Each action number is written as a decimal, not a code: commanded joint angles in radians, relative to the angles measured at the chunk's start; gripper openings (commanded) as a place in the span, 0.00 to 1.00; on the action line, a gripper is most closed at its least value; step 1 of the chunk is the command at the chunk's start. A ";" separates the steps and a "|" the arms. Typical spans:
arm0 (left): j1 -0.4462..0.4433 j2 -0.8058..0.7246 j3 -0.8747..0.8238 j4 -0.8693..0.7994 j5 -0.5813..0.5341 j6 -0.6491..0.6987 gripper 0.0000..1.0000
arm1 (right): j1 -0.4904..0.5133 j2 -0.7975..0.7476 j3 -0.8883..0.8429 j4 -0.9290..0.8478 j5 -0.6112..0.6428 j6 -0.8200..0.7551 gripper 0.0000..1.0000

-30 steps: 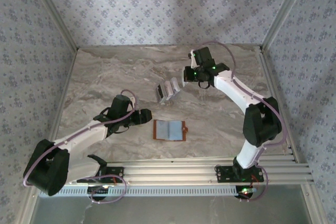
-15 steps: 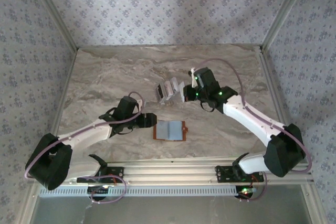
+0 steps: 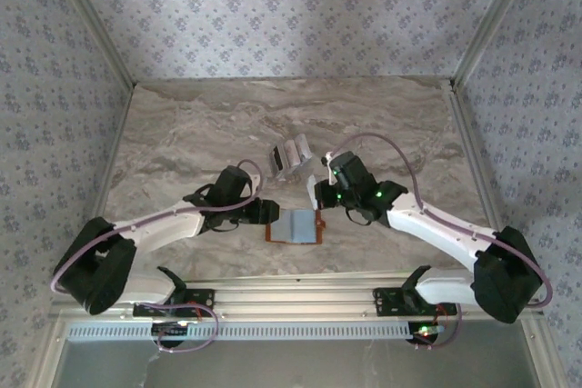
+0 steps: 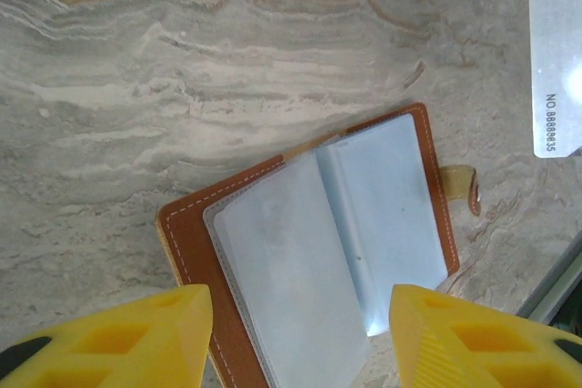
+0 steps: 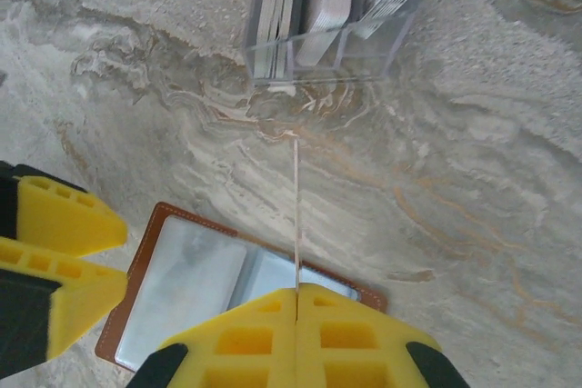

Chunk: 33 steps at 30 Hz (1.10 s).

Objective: Put the credit cards into the card holder
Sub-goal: Insert the credit card into the card slot.

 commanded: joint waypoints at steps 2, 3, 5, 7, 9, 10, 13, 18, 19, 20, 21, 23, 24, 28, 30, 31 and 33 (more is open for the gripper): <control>-0.021 0.047 0.039 0.019 0.047 0.014 0.51 | 0.035 0.004 -0.047 0.079 -0.001 0.043 0.00; -0.026 0.057 0.045 0.015 0.046 0.016 0.51 | 0.041 0.006 -0.060 0.096 -0.004 0.052 0.00; -0.030 0.076 0.053 0.010 0.044 0.018 0.50 | 0.050 0.009 -0.084 0.126 -0.017 0.064 0.00; -0.034 0.092 0.061 0.004 0.041 0.019 0.49 | 0.057 0.016 -0.105 0.154 -0.033 0.078 0.00; -0.036 0.104 0.069 -0.013 0.025 0.019 0.47 | 0.061 0.022 -0.115 0.166 -0.040 0.085 0.00; -0.036 0.109 0.073 -0.026 0.014 0.021 0.45 | 0.064 0.022 -0.120 0.170 -0.041 0.089 0.00; -0.038 0.112 0.081 -0.057 -0.017 0.020 0.43 | 0.069 0.021 -0.139 0.192 -0.055 0.103 0.00; -0.043 0.135 0.099 -0.107 -0.056 0.022 0.39 | 0.073 0.021 -0.151 0.203 -0.056 0.115 0.00; -0.044 0.145 0.104 -0.120 -0.070 0.022 0.39 | 0.074 0.023 -0.151 0.208 -0.058 0.116 0.00; -0.046 0.157 0.113 -0.138 -0.082 0.023 0.37 | 0.076 0.024 -0.153 0.211 -0.060 0.118 0.00; -0.047 0.167 0.122 -0.149 -0.087 0.026 0.36 | 0.077 0.029 -0.153 0.216 -0.062 0.120 0.00; -0.052 0.186 0.130 -0.157 -0.094 0.028 0.35 | 0.079 0.043 -0.153 0.229 -0.072 0.126 0.00; -0.054 0.191 0.132 -0.162 -0.099 0.028 0.34 | 0.080 0.051 -0.155 0.235 -0.076 0.129 0.00; -0.067 0.204 0.149 -0.194 -0.145 0.034 0.30 | 0.080 0.078 -0.164 0.276 -0.097 0.140 0.00; -0.074 0.204 0.152 -0.199 -0.160 0.038 0.29 | 0.081 0.090 -0.171 0.297 -0.109 0.139 0.00; -0.079 0.206 0.156 -0.204 -0.166 0.039 0.28 | 0.081 0.097 -0.174 0.307 -0.117 0.165 0.00; -0.086 0.213 0.164 -0.215 -0.184 0.042 0.27 | 0.079 0.107 -0.180 0.320 -0.127 0.175 0.00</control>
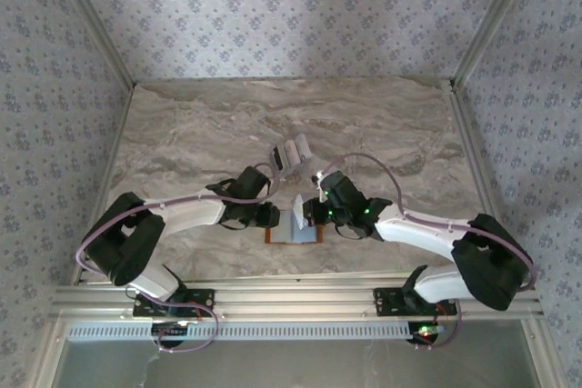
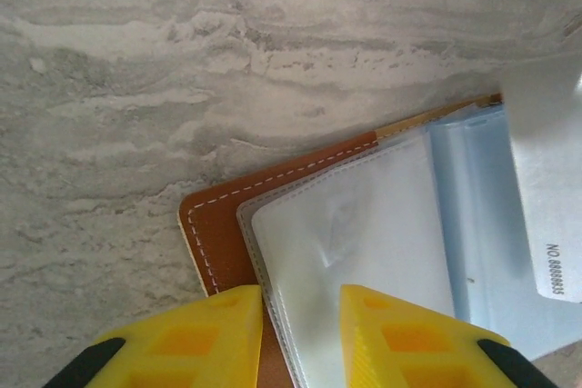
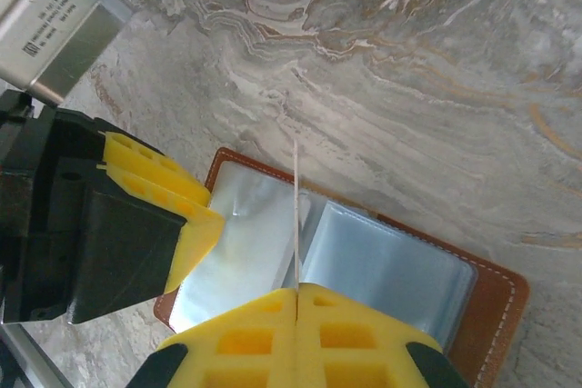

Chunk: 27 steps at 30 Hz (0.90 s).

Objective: Put the credit cards into the card holder
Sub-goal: Insert the credit card into the card slot.

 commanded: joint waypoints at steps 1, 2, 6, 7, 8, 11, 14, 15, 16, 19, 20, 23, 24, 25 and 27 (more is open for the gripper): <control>-0.019 0.023 0.033 -0.058 -0.055 0.021 0.27 | 0.006 0.016 -0.017 0.046 -0.028 0.039 0.00; -0.024 0.028 0.040 -0.069 -0.068 0.023 0.26 | 0.003 0.017 -0.021 0.049 -0.029 0.044 0.00; -0.041 0.042 0.057 -0.099 -0.115 0.026 0.24 | -0.018 0.005 -0.058 0.097 -0.066 0.076 0.00; -0.045 0.045 0.059 -0.102 -0.121 0.026 0.23 | -0.026 0.006 -0.070 0.116 -0.085 0.088 0.00; -0.047 0.048 0.063 -0.105 -0.125 0.027 0.22 | -0.034 0.007 -0.078 0.128 -0.101 0.097 0.00; -0.051 0.055 0.067 -0.115 -0.137 0.027 0.20 | -0.055 0.007 -0.100 0.147 -0.132 0.121 0.00; -0.053 0.058 0.069 -0.121 -0.146 0.027 0.19 | -0.073 0.001 -0.129 0.178 -0.170 0.145 0.00; -0.053 0.058 0.069 -0.120 -0.147 0.027 0.19 | -0.077 -0.001 -0.135 0.180 -0.179 0.150 0.00; -0.052 0.059 0.070 -0.121 -0.147 0.027 0.19 | -0.080 -0.002 -0.142 0.185 -0.187 0.157 0.00; -0.054 0.063 0.073 -0.123 -0.147 0.027 0.18 | -0.082 -0.004 -0.157 0.203 -0.218 0.170 0.00; -0.054 0.063 0.075 -0.123 -0.147 0.027 0.18 | -0.082 -0.005 -0.163 0.210 -0.227 0.175 0.00; -0.055 0.067 0.076 -0.124 -0.151 0.027 0.18 | -0.083 -0.020 -0.181 0.219 -0.245 0.193 0.00; -0.055 0.068 0.077 -0.124 -0.150 0.027 0.18 | -0.082 -0.027 -0.185 0.215 -0.247 0.197 0.00; -0.055 0.070 0.076 -0.124 -0.150 0.028 0.18 | -0.082 -0.038 -0.190 0.210 -0.248 0.199 0.00; -0.056 0.072 0.077 -0.124 -0.150 0.027 0.18 | -0.083 -0.052 -0.197 0.190 -0.242 0.200 0.00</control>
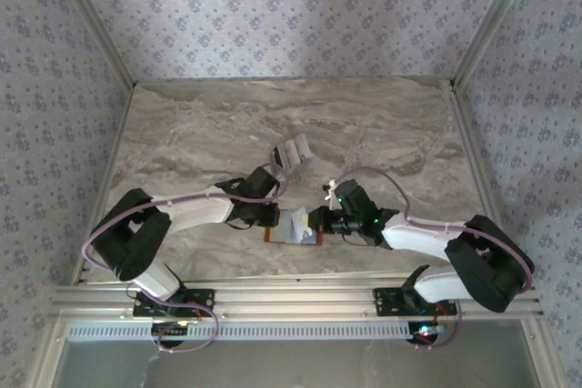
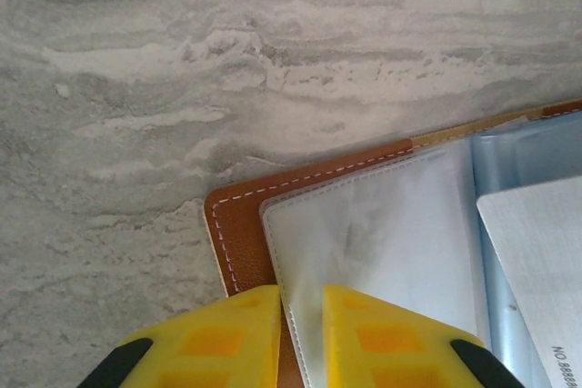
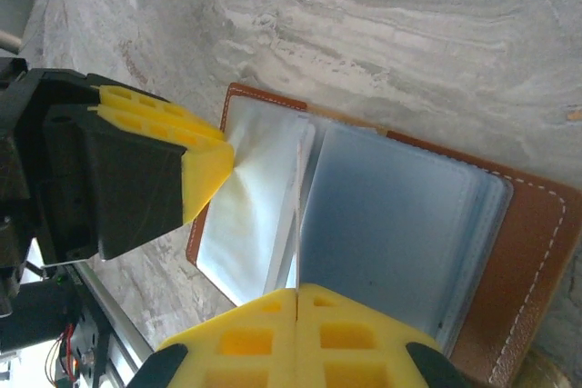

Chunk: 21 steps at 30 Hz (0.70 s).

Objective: Put the credit cards into the card holder
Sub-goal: Insert the credit card into the card slot.

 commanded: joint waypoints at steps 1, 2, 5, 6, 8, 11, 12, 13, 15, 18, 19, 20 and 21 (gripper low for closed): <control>-0.006 0.025 0.012 -0.050 -0.027 0.017 0.18 | -0.005 -0.034 -0.020 -0.021 -0.018 0.021 0.00; -0.007 0.024 0.012 -0.050 -0.027 0.017 0.18 | -0.005 -0.034 -0.025 -0.021 -0.022 0.023 0.00; -0.007 0.024 0.012 -0.051 -0.027 0.017 0.18 | -0.006 -0.016 -0.031 -0.013 -0.032 0.027 0.00; -0.007 0.024 0.012 -0.051 -0.027 0.017 0.18 | -0.006 -0.008 -0.031 -0.009 -0.034 0.028 0.00; -0.007 0.025 0.011 -0.051 -0.028 0.017 0.18 | -0.007 0.019 -0.028 0.000 -0.045 0.032 0.00; -0.006 0.027 0.014 -0.050 -0.028 0.016 0.18 | -0.009 0.047 -0.019 0.009 -0.053 0.035 0.00; -0.006 0.027 0.014 -0.051 -0.029 0.016 0.18 | -0.009 0.053 -0.015 0.010 -0.055 0.036 0.00; -0.007 0.029 0.014 -0.051 -0.029 0.016 0.18 | -0.009 0.058 -0.013 0.009 -0.058 0.035 0.00; -0.006 0.029 0.014 -0.051 -0.027 0.016 0.18 | -0.010 0.071 -0.004 0.008 -0.060 0.035 0.00; -0.007 0.028 0.014 -0.051 -0.027 0.015 0.18 | -0.012 0.089 0.006 0.010 -0.065 0.033 0.00; -0.007 0.028 0.014 -0.051 -0.028 0.016 0.18 | -0.013 0.096 0.009 0.015 -0.067 0.032 0.00; -0.008 0.029 0.014 -0.051 -0.027 0.016 0.18 | -0.016 0.104 0.010 0.021 -0.068 0.033 0.00; -0.008 0.030 0.014 -0.050 -0.026 0.016 0.18 | -0.016 0.111 0.011 0.030 -0.069 0.032 0.00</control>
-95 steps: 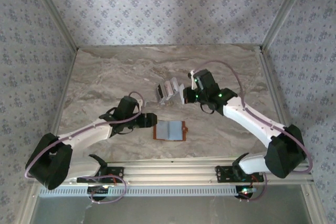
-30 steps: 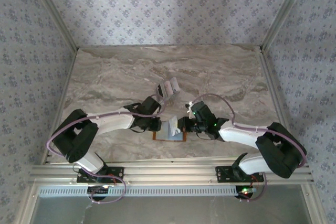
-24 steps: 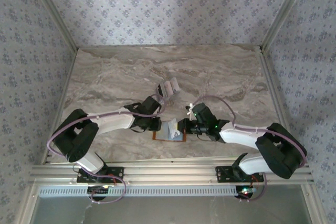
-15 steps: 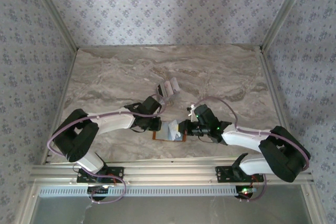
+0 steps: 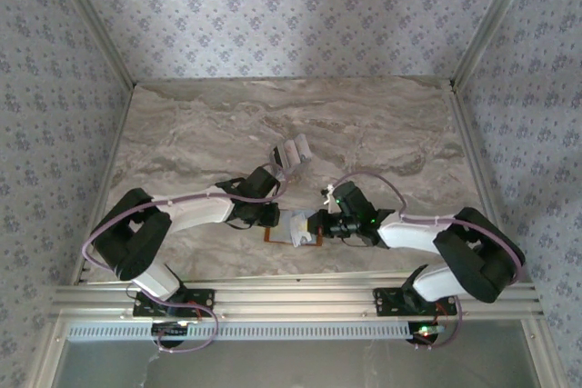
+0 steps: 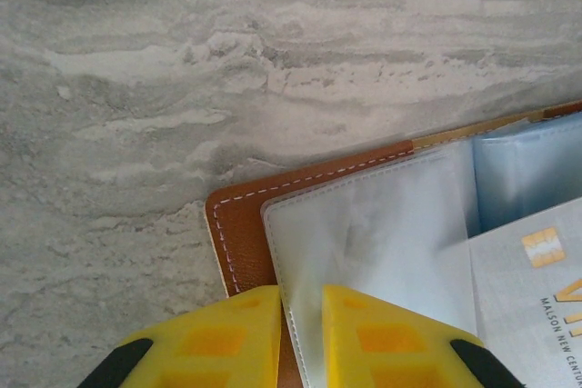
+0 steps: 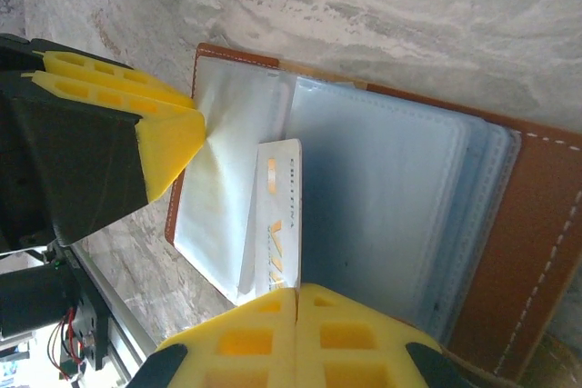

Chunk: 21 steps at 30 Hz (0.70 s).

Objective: Put the credit cards into the card holder
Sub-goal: Insert the credit card into the card slot.

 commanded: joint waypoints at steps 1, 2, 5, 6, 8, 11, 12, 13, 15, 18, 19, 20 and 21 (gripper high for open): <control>-0.006 0.027 0.010 -0.050 -0.023 0.016 0.18 | -0.008 0.036 0.018 0.009 -0.012 0.011 0.00; -0.006 0.027 0.010 -0.050 -0.022 0.016 0.18 | -0.010 0.046 0.018 0.019 -0.012 0.010 0.00; -0.006 0.029 0.009 -0.048 -0.020 0.016 0.18 | -0.009 0.062 0.023 0.037 0.013 0.006 0.00; -0.007 0.029 0.009 -0.047 -0.019 0.016 0.18 | -0.007 0.065 0.030 0.029 0.030 0.000 0.00; -0.006 0.033 0.012 -0.048 -0.019 0.016 0.18 | 0.002 0.067 0.043 0.011 0.062 -0.012 0.00; -0.007 0.039 0.014 -0.050 -0.017 0.016 0.18 | 0.011 0.081 0.051 0.028 0.088 -0.004 0.00; -0.007 0.040 0.014 -0.049 -0.016 0.016 0.18 | 0.014 0.088 0.054 0.035 0.096 -0.002 0.00; -0.007 0.040 0.014 -0.050 -0.016 0.016 0.18 | 0.017 0.097 0.057 0.043 0.102 0.000 0.00; -0.007 0.041 0.014 -0.050 -0.017 0.016 0.18 | 0.024 0.113 0.062 0.056 0.112 0.009 0.00; -0.008 0.046 0.015 -0.049 -0.014 0.015 0.18 | 0.038 0.133 0.062 0.082 0.133 0.027 0.00; -0.008 0.047 0.016 -0.047 -0.011 0.015 0.18 | 0.041 0.138 0.063 0.088 0.140 0.032 0.00; -0.008 0.047 0.015 -0.047 -0.007 0.014 0.18 | 0.047 0.144 0.063 0.099 0.148 0.036 0.00; -0.008 0.047 0.016 -0.047 -0.005 0.014 0.18 | 0.052 0.152 0.064 0.105 0.155 0.040 0.00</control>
